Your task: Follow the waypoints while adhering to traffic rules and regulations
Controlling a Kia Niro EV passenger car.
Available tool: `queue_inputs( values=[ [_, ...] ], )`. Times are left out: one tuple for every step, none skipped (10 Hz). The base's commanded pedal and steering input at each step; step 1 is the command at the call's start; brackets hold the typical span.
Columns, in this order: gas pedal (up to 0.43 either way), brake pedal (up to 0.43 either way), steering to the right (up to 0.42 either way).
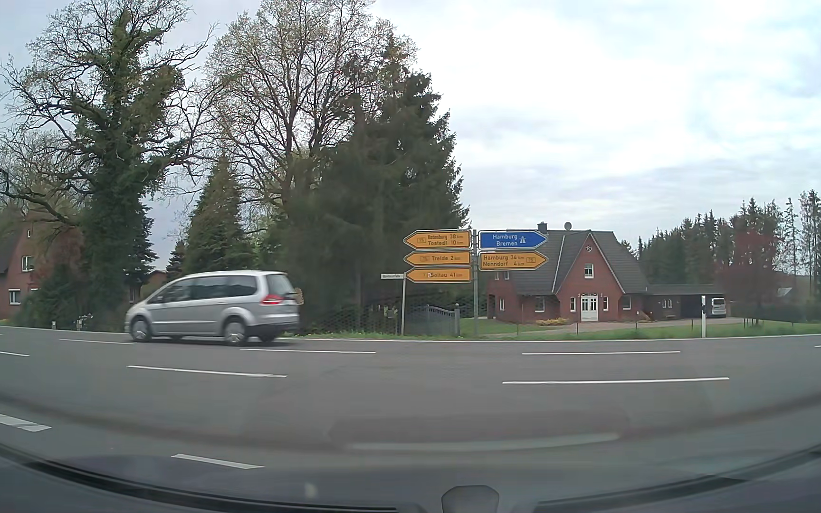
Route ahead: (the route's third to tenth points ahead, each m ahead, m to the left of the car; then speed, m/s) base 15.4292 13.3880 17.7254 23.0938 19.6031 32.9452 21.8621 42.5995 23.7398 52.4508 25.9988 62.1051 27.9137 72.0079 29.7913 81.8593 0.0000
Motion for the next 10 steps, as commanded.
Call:
queue_inputs(
  values=[
    [0.000,0.165,-0.016],
    [0.000,0.165,-0.016],
    [0.000,0.165,-0.016],
    [0.000,0.165,-0.016],
    [0.000,0.165,-0.016],
    [0.000,0.165,-0.016],
    [0.000,0.165,-0.016],
    [0.000,0.165,-0.016],
    [0.000,0.165,-0.016],
    [0.000,0.165,-0.016]
  ],
)
